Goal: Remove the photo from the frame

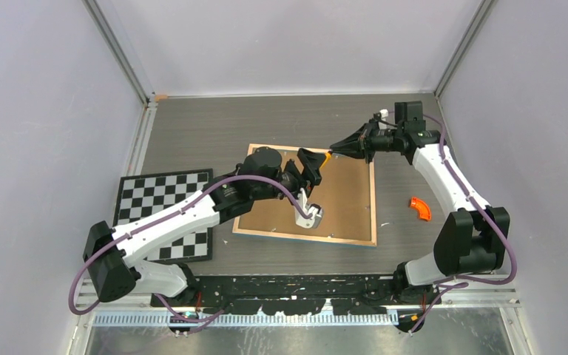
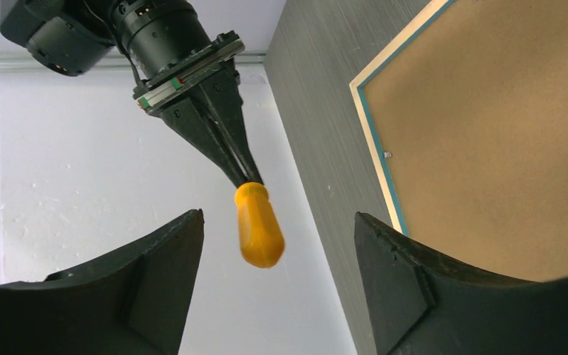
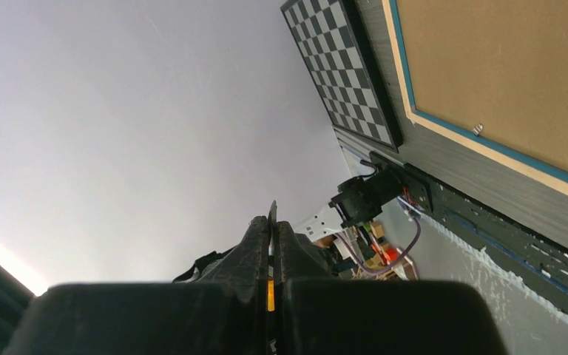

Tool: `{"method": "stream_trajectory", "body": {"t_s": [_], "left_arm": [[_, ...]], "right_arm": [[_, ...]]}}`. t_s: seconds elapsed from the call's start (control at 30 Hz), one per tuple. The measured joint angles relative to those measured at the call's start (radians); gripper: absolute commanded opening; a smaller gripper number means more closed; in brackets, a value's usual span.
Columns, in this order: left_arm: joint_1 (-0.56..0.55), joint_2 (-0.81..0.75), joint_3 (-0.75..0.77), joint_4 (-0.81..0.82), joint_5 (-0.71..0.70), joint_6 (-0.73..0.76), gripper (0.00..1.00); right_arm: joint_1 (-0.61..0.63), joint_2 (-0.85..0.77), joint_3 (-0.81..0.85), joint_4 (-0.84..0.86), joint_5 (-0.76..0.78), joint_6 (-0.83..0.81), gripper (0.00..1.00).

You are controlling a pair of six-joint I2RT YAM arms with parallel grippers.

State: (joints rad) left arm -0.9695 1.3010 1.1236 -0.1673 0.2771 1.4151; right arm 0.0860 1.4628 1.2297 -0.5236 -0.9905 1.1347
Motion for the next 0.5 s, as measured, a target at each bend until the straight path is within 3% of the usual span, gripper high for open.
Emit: {"method": "stream_trajectory", "body": {"t_s": [0.5], "left_arm": [[0.0,0.004,-0.021,0.002,0.013,0.142,0.5]], "right_arm": [[0.042,-0.004,-0.048,-0.018,-0.01,0.0,0.01]]}}
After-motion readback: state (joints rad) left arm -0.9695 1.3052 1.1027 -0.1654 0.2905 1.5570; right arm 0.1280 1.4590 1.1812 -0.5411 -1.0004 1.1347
